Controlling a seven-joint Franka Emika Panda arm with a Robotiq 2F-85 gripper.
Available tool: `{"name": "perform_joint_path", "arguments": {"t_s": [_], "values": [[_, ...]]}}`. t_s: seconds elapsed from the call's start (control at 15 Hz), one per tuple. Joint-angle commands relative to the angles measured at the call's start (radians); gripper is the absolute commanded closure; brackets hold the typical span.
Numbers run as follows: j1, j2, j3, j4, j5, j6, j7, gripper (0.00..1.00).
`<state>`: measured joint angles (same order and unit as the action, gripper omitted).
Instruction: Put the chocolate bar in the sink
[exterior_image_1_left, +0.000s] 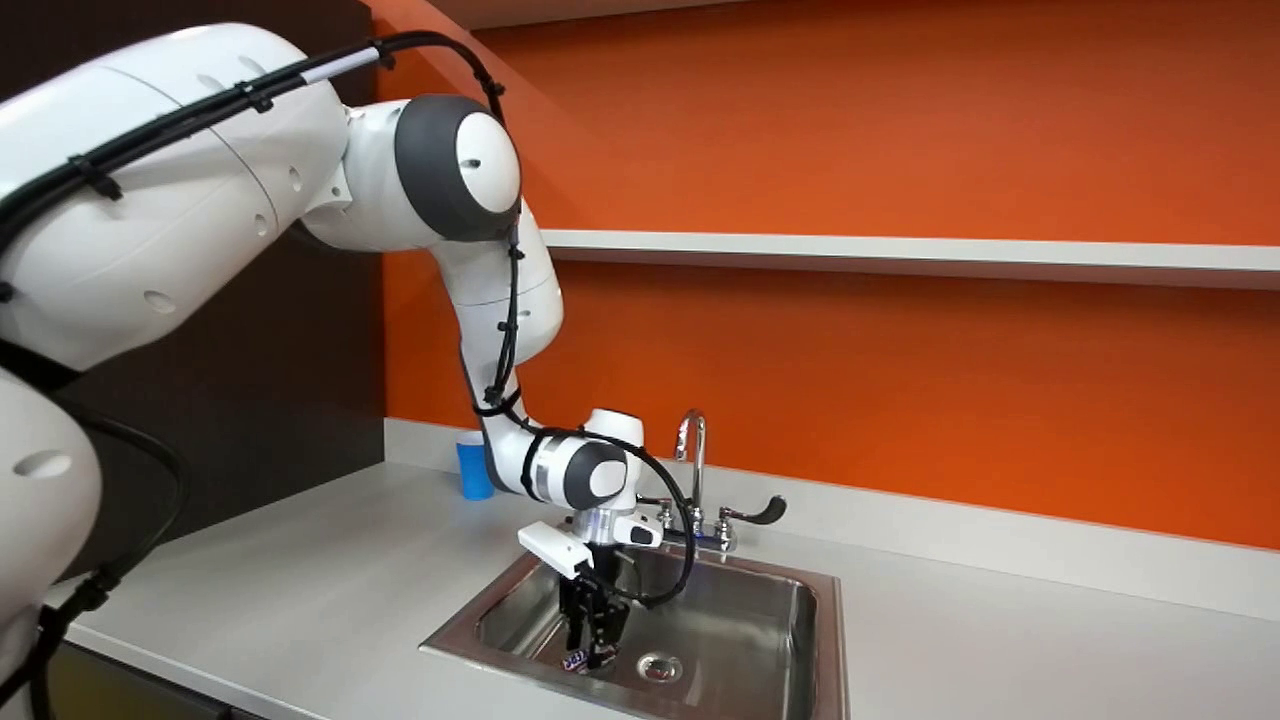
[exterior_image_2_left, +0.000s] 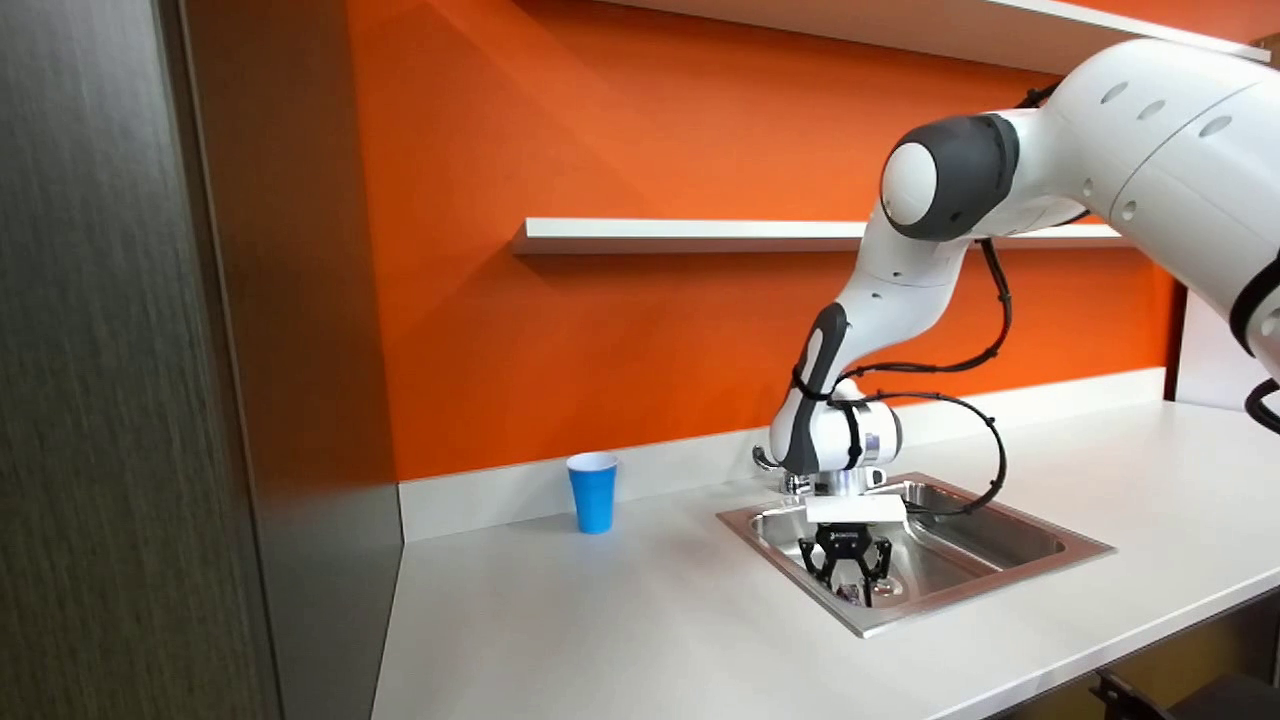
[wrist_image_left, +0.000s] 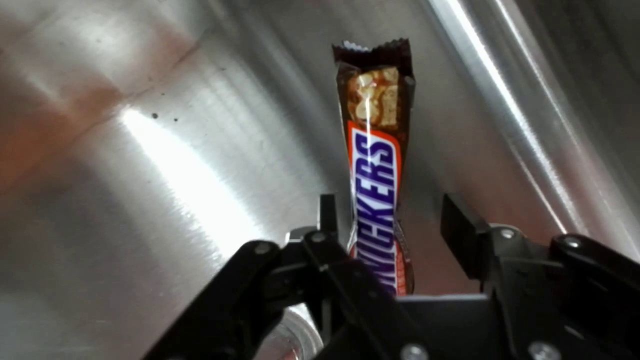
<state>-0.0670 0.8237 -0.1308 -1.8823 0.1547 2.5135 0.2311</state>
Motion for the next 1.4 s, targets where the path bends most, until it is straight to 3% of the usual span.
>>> {"name": "perform_joint_path", "arguments": {"t_s": [0.0,0.13,0.87,1.33], "values": [[-0.005,-0.019,0.001,0.003,0.005,0.005,0.02,0.12],[-0.003,-0.032,-0.002,-0.001,0.003,0.007,0.022,0.0],[0.014,-0.154,-0.018,-0.063,-0.015,0.026,0.023,0.0],[0.059,-0.299,-0.025,-0.22,-0.055,0.057,0.027,0.0]]}}
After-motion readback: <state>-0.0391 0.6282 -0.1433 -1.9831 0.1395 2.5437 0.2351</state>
